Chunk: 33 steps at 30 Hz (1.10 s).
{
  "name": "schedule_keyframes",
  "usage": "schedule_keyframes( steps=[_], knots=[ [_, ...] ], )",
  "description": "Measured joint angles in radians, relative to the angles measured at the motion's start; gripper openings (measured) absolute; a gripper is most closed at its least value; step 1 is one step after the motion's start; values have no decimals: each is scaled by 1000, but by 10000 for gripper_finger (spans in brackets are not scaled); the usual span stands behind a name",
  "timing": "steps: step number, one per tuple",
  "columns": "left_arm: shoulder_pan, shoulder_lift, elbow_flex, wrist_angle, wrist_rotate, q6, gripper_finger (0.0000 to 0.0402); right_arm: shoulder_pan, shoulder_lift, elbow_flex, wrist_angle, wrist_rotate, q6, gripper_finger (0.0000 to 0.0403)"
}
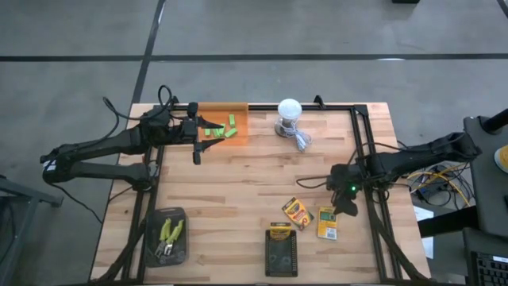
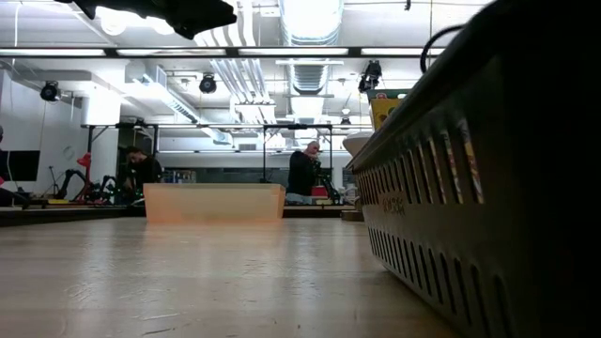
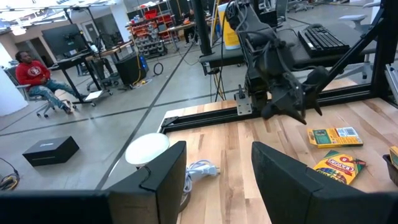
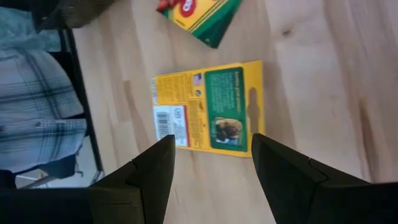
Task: Pick & Place School Supplies
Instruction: Put the crayon box into the right black bin
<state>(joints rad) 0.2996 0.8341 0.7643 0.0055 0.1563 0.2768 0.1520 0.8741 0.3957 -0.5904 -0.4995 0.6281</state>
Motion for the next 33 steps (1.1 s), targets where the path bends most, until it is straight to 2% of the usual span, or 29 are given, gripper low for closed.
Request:
schedule_keyframes(
  steps=[16, 25, 33],
  knots=[
    [0, 0, 0, 0, 0, 0, 188, -14, 0, -106, 110, -8, 50, 208],
    [0, 0, 0, 0, 0, 0, 188, -13, 2, -119, 138, -6, 53, 208],
    [0, 0, 0, 0, 0, 0, 188, -13, 55, -120, 164, -5, 52, 208]
  ],
)
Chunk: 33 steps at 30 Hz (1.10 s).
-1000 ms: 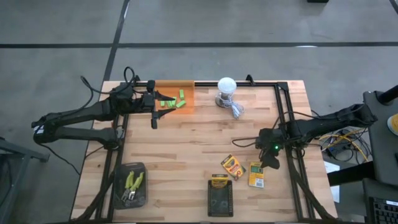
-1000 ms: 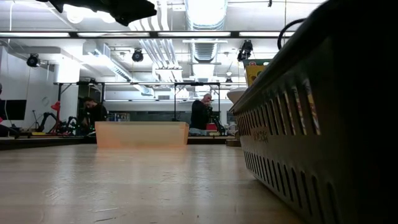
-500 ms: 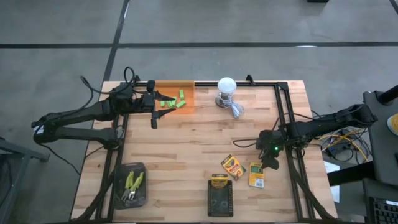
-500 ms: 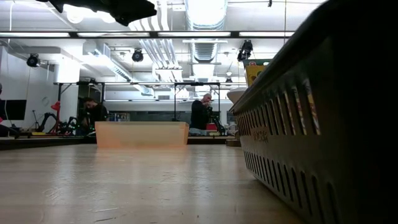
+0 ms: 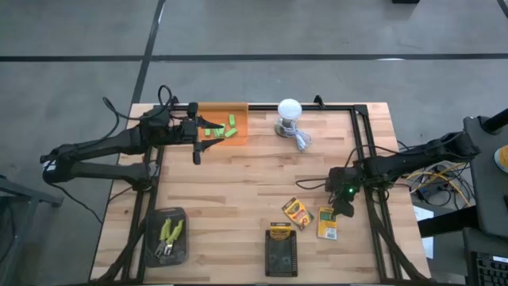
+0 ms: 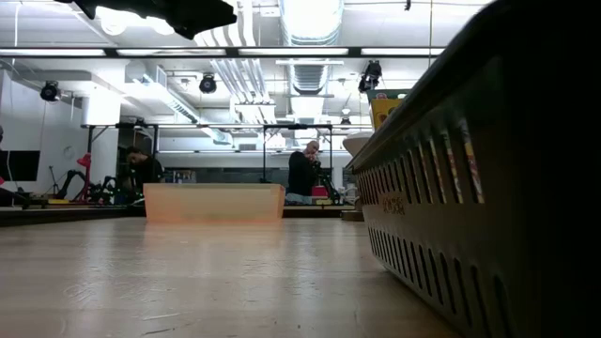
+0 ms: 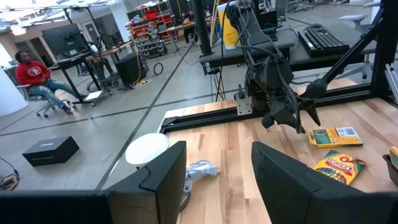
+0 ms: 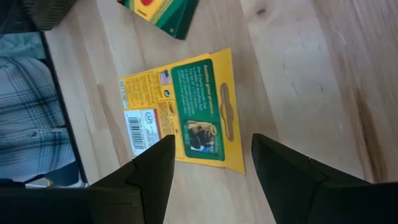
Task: Pick & Place School Supplies
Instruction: Put the crayon box into the right black bin
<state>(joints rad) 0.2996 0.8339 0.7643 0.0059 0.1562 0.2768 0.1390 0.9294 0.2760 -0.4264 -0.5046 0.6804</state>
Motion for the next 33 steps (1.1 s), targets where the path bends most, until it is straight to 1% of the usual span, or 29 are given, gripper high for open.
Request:
schedule_keyframes(
  steps=[10, 14, 18, 26, 33],
  knots=[
    [0, 0, 0, 0, 0, 0, 188, 0, 110, 0, 90, -1, -3, 207],
    [0, 0, 0, 0, 0, 0, 188, 0, 143, 0, 136, -5, -3, 199],
    [0, 0, 0, 0, 0, 0, 188, 0, 163, 0, 168, -23, -3, 179],
    [0, 0, 0, 0, 0, 0, 188, 0, 196, 0, 166, -24, -3, 136],
    [0, 0, 0, 0, 0, 0, 188, 0, 199, 0, 161, -28, -1, 83]
  ],
)
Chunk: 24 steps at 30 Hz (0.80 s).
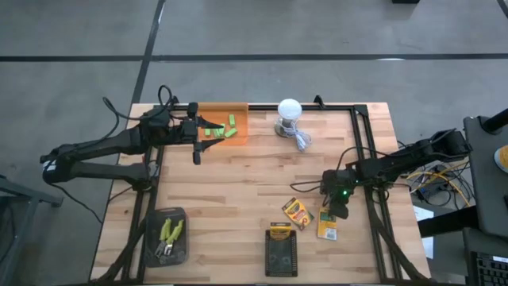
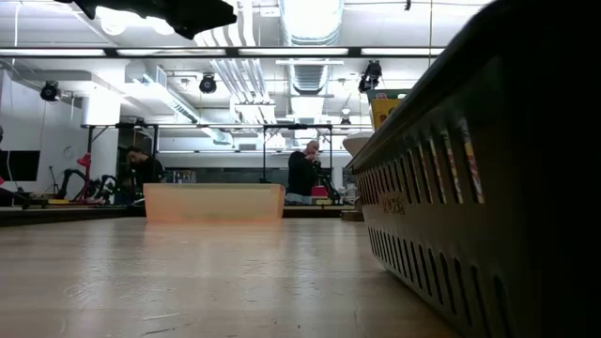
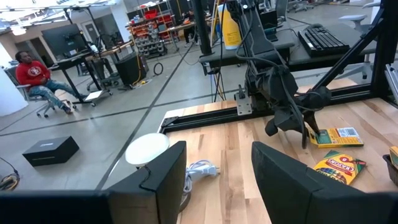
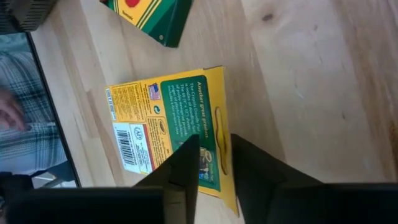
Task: Pick & Place School Supplies
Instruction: Put the crayon box into the right black bin
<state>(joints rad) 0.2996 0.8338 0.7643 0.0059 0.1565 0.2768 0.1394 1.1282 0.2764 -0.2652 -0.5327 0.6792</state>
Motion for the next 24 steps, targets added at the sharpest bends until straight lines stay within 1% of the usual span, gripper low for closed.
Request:
schedule_keyframes(
  steps=[7, 9, 24],
  knots=[
    [0, 0, 0, 0, 0, 0, 188, 0, 0, 0, 1, 3, -4, 24],
    [0, 0, 0, 0, 0, 0, 188, 0, 0, 0, 3, 5, -6, 12],
    [0, 0, 0, 0, 0, 0, 188, 0, -3, 5, 10, 9, -3, 8]
  ],
)
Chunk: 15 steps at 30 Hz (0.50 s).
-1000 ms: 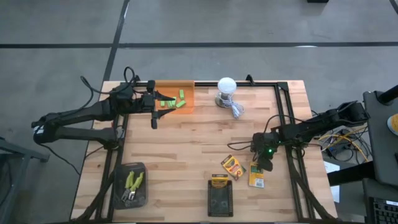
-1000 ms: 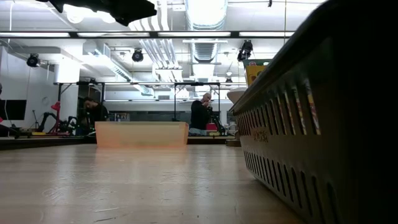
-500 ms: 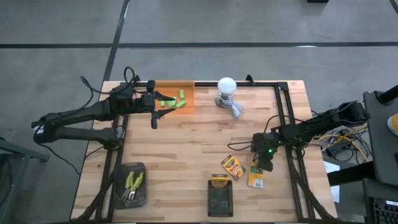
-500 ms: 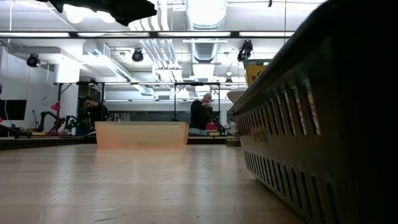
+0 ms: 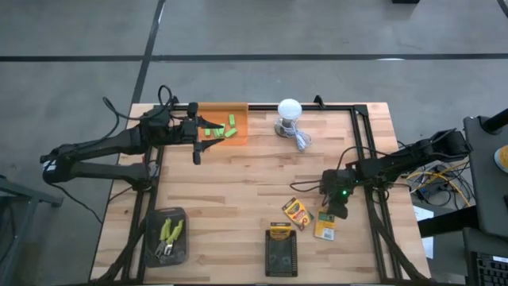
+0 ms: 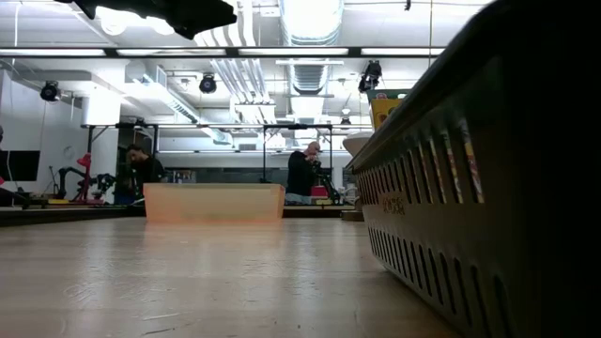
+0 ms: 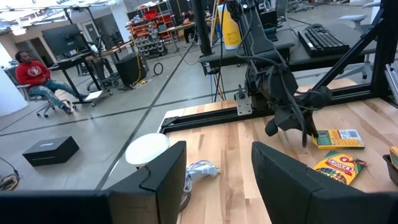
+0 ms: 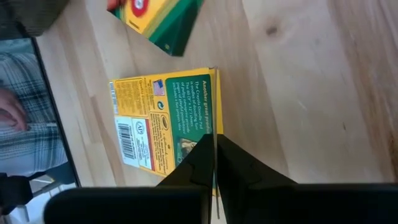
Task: Pick & Place School Supplies
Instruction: Put the crayon box into the right black bin
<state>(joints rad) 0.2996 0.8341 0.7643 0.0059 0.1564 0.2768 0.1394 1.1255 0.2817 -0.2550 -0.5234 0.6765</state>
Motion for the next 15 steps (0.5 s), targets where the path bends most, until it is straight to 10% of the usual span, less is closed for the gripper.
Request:
schedule_keyframes(
  steps=[15],
  knots=[
    [0, 0, 0, 0, 0, 0, 188, 0, -7, 55, -4, 3, 1, 8]
  ],
)
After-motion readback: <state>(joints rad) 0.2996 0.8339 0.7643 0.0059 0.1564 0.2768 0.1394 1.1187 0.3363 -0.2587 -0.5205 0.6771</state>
